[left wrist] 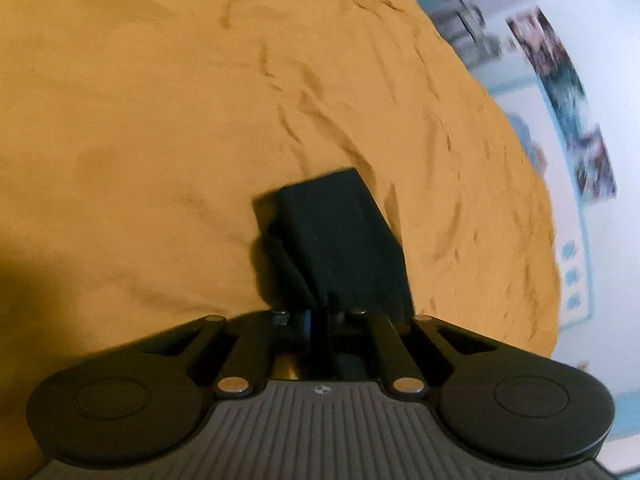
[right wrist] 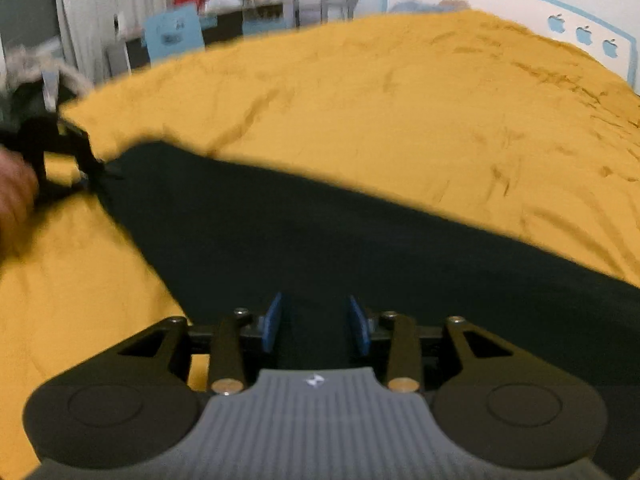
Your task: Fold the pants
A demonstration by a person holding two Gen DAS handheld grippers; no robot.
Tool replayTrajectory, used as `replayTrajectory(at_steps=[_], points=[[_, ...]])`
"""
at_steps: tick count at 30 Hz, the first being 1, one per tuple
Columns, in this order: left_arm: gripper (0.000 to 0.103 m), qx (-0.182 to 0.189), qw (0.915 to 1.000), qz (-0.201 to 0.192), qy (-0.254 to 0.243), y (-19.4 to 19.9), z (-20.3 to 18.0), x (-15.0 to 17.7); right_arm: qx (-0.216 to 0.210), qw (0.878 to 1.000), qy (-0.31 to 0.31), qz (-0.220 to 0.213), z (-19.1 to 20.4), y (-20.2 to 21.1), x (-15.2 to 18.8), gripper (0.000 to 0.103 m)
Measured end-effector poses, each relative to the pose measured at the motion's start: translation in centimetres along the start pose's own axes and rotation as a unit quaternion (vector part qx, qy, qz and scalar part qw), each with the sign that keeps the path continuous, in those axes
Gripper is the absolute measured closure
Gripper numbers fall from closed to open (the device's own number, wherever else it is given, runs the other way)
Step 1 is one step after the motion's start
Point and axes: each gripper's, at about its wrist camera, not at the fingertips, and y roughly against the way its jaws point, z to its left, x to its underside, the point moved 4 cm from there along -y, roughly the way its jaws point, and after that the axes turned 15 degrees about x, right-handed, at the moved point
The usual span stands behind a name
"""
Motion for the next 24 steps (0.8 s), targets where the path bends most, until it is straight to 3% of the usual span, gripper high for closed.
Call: replayTrajectory(at_steps=[8,14,18,24], points=[[0.099,0.051,0.9944,-0.042,-0.083,1.3,-4.7,1.5,-0.014,0.999,-0.028,-0.007,-0.9,-0.1,-0.1,0.068],[0.099,0.114,0.9732,-0.031,-0.197,1.1,-12.4,4.8,-0.028,0.998,-0.054,0.014,-2.0,0.3,0.3,0.067],[0.099,0.143,0.9564,-0.020,-0.254,1.0,-16.7,7.5,-0.011,0.999,-0.028,0.026,-0.9,-0.1,0.1,0.064],[0.099,0.142,0.9528,-0.004,-0.268,0.8,-17.3,8.6,-0.020,0.998,-0.054,-0.025,0.2,1.1,-2.1,0.064]])
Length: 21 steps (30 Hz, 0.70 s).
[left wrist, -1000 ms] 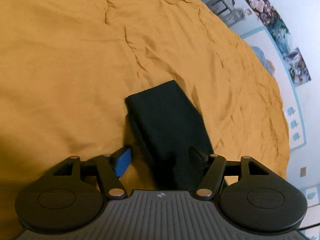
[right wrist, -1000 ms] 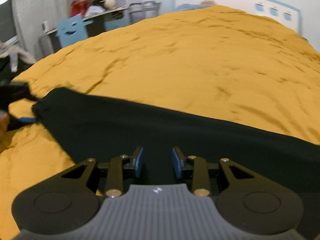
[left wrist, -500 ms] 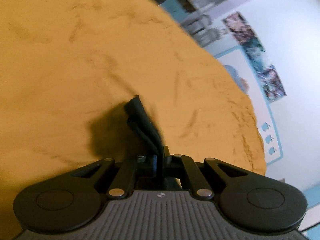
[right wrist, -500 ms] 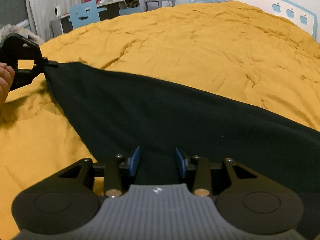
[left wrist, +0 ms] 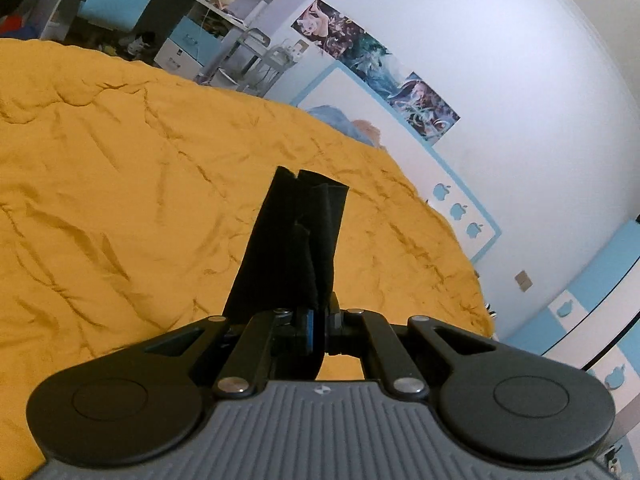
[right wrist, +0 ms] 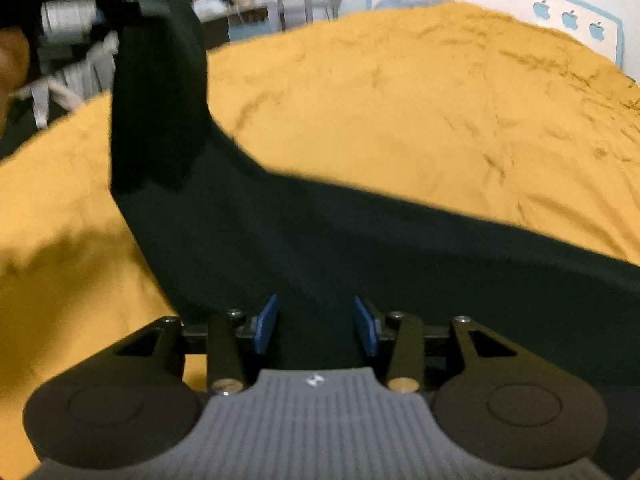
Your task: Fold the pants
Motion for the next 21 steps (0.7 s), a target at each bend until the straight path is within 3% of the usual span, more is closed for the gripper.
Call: replayTrajectory(at_steps=[3,6,10,14,21], points=[[0.099,-0.001,0.9999,-0.004,0.012,0.5,0.8,0.2,-0.012,1.000,0.009,-0.008,1.5,-1.0,-0.5,0.064],[0.099,0.010,0.9999,0.006,0.010,1.0,0.7,0.3,0.002,0.999,0.048,0.020,3.2,-3.2,0.6,0.063],[0.099,0.019,0.9969,0.048,-0.059,0.4,-1.8,1.2,-0.010,1.000,0.024,0.007,2.3,-2.4,0.6,0.063],[0.099,0.026,0.9849,0.097,-0.141,-1.1,-4.9,4.2,-0.002,1.000,-0.030,-0.005,-0.8,-0.5,0.4,0.063],[0.099,0.047,0.9580,0.178,-0.220,-4.3,-8.8,11.0,0.026,0.994,-0.103,-0.006,-7.2,2.2,1.4,0.063]])
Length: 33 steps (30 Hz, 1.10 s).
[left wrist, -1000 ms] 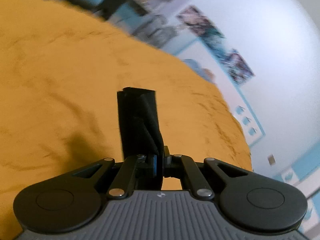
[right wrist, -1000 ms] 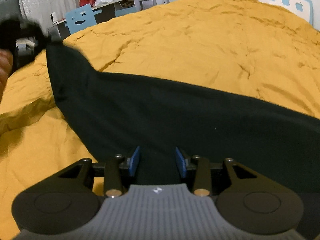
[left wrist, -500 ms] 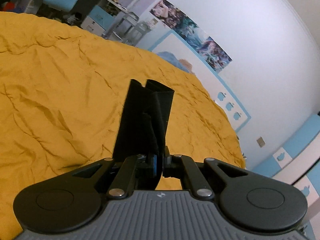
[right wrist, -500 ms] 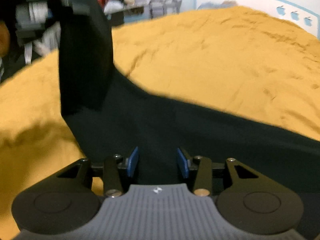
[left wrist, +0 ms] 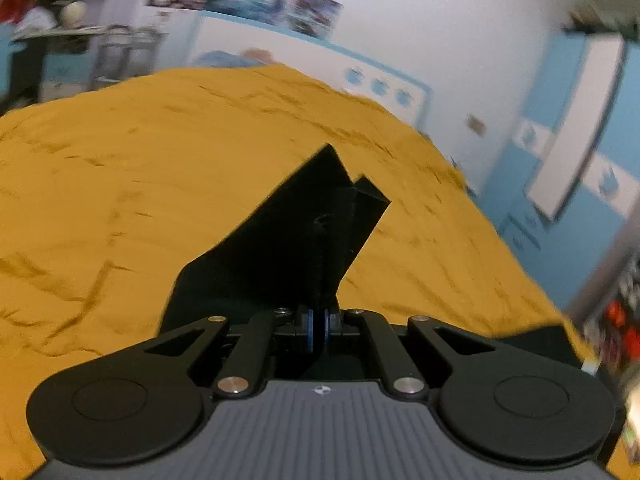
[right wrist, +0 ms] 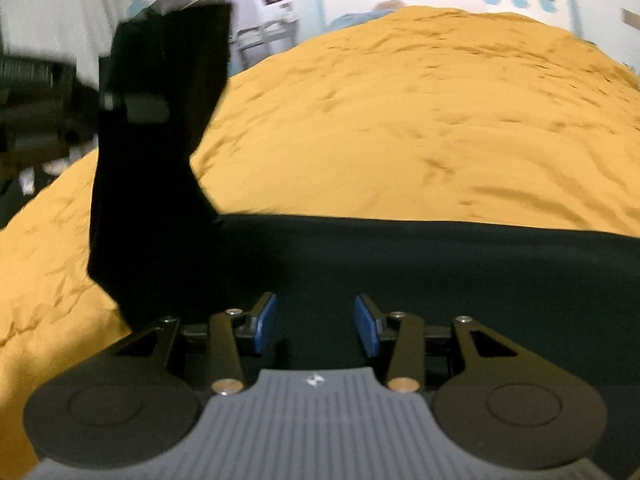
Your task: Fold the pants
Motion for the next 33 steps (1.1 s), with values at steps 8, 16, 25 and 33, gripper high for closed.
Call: replayTrajectory(at_steps=[8,16,25,33], points=[[0.098,0.009,0.9918,0.121,-0.040,-6.3,-2.9,5.7,0.013,0.994,-0.109,0.016,-7.3,1.3,0.4,0.063],[0.062,0.025,0.9787,0.197,-0.053,-5.7,-3.5,8.7,-0.037,0.975,-0.211,0.056,-10.6,0.8,0.3,0.063],[0.034,-0.014,0.9948,0.076,0.066,3.5,4.2,4.6,-0.066,0.962,-0.225,0.138,-8.2,-1.0,0.6,0.063],[0.040,-0.114,0.9762,0.069,0.171,2.6,10.7,4.8,-0.038,0.980,-0.159,0.115,-6.6,-4.9,-2.4,0.064]])
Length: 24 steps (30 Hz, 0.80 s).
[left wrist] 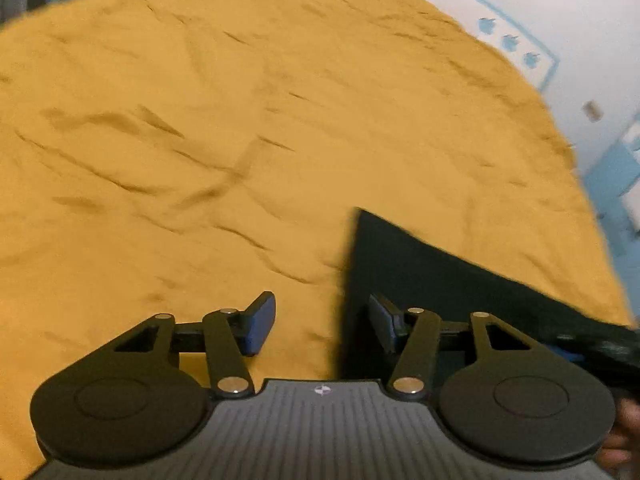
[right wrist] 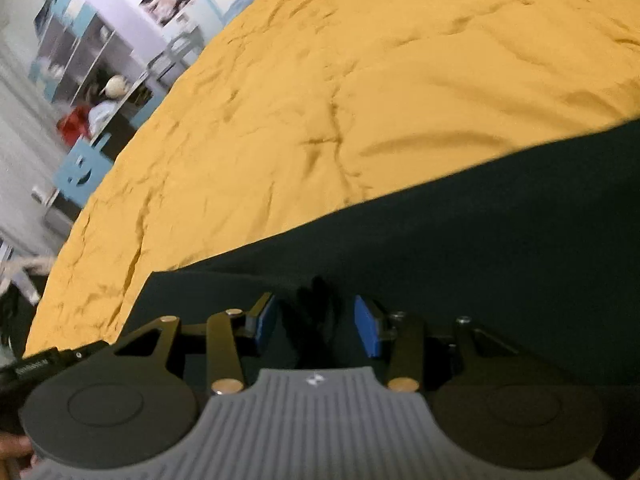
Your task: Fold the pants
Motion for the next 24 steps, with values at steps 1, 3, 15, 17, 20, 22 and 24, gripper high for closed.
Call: replayTrajectory(at_steps=[1,3,15,17,20,22,24], points=[[0.040,0.009,0.9999,0.005,-0.003,-0.5,-0.4,0.1,-0.004,1.000,0.015,0.004,0.2,-0.3,-0.2,0.084],[0.049,0.008,0.9996,0.021,-0.017,-1.5,-1.1,0.5,0.001,0.999,0.040,0.006,0.4,-0.5,-0.6,0.103],[0.060,-0.006,0.9941,0.076,-0.077,-4.2,-2.9,2.8,0.018,0.997,0.073,-0.012,0.0,-2.5,-2.2,0.103],[0.059,0.004,0.9951,0.070,-0.070,-3.6,-2.7,2.4,0.015,0.998,0.058,-0.026,-0.5,-1.4,-2.2,0.089],[0.058,0.020,0.9976,0.052,-0.041,-2.8,-1.7,2.1,0.028,0.995,0.068,-0.067,-0.6,1.5,-1.7,0.077],[0.058,0.025,0.9985,0.045,-0.019,-2.6,-1.0,2.0,0.027,0.992,0.087,-0.090,-0.4,3.4,-0.7,0.077],[0.058,0.023,0.9985,0.048,-0.012,-2.8,-0.6,2.1,0.012,0.986,0.130,-0.103,0.9,4.3,0.8,0.077]])
